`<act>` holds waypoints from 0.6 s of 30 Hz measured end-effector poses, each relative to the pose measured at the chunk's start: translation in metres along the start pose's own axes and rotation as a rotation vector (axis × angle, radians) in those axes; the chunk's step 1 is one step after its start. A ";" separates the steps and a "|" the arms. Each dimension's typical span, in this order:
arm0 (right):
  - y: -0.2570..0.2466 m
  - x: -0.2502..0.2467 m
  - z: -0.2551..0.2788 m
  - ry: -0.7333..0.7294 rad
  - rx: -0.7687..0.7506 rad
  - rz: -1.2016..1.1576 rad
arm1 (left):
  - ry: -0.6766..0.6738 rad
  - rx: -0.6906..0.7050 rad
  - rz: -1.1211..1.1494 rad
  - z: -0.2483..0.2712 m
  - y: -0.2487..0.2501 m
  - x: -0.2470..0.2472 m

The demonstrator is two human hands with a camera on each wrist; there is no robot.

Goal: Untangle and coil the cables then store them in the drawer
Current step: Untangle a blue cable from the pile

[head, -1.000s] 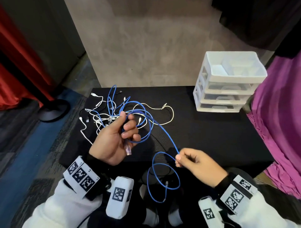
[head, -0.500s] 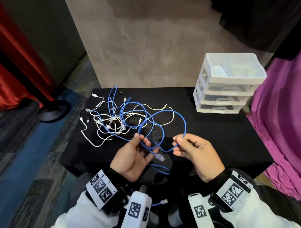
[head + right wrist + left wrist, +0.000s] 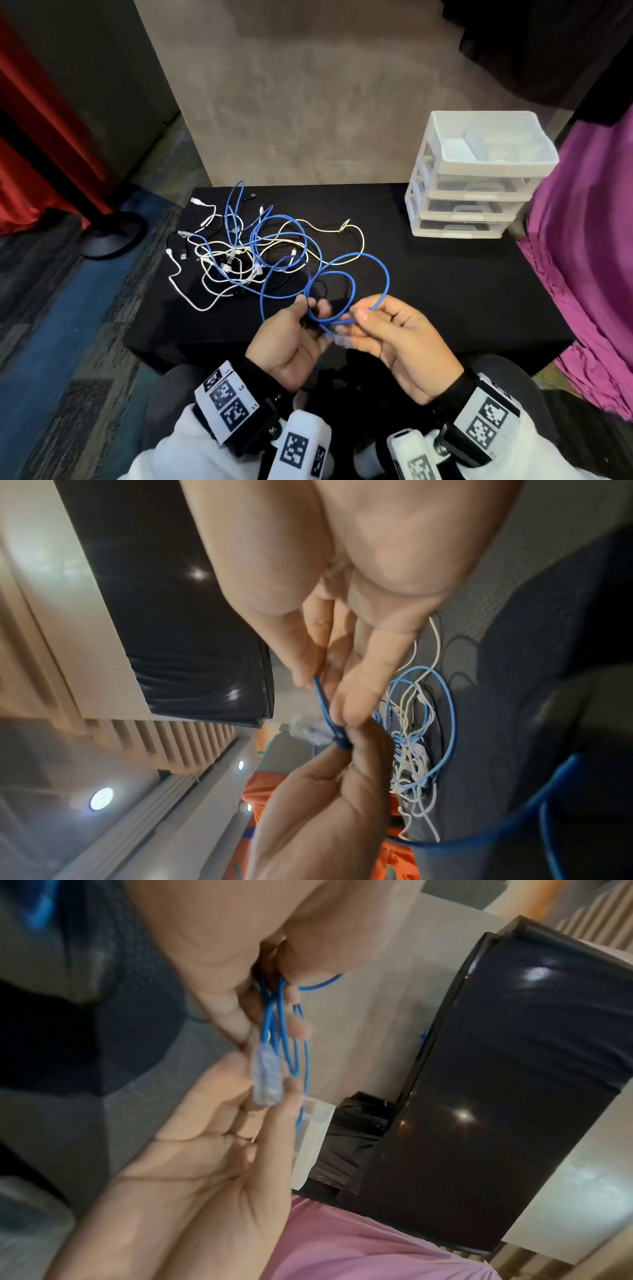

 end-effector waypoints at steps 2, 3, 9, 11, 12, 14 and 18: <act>0.006 -0.008 0.003 -0.109 0.052 0.133 | 0.021 0.087 -0.014 -0.002 0.006 -0.001; 0.007 -0.012 0.003 -0.145 0.061 0.217 | 0.051 0.145 -0.090 -0.002 0.008 -0.002; -0.034 -0.027 -0.010 0.080 -0.316 0.541 | 0.213 0.546 -0.769 0.005 0.028 -0.011; -0.058 -0.015 -0.011 0.082 -0.434 0.685 | 0.224 0.635 -1.032 0.003 0.033 -0.017; -0.065 -0.006 -0.010 0.029 -0.455 0.719 | 0.216 0.676 -1.141 0.001 0.035 -0.019; -0.068 0.015 -0.004 -0.172 -0.402 0.748 | 0.220 0.742 -1.310 -0.002 0.034 -0.019; -0.041 0.040 0.004 -0.534 -0.147 0.821 | 0.084 0.724 -1.365 -0.009 0.028 -0.017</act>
Point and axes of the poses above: each hand's wrist, its own z-axis away from the middle knuckle, its own x-axis out of the palm, y = z × x, the point moved 2 cm from there along -z, towards the middle knuckle, and after that the axes turned 10 degrees about -x, right-handed, at the moved point
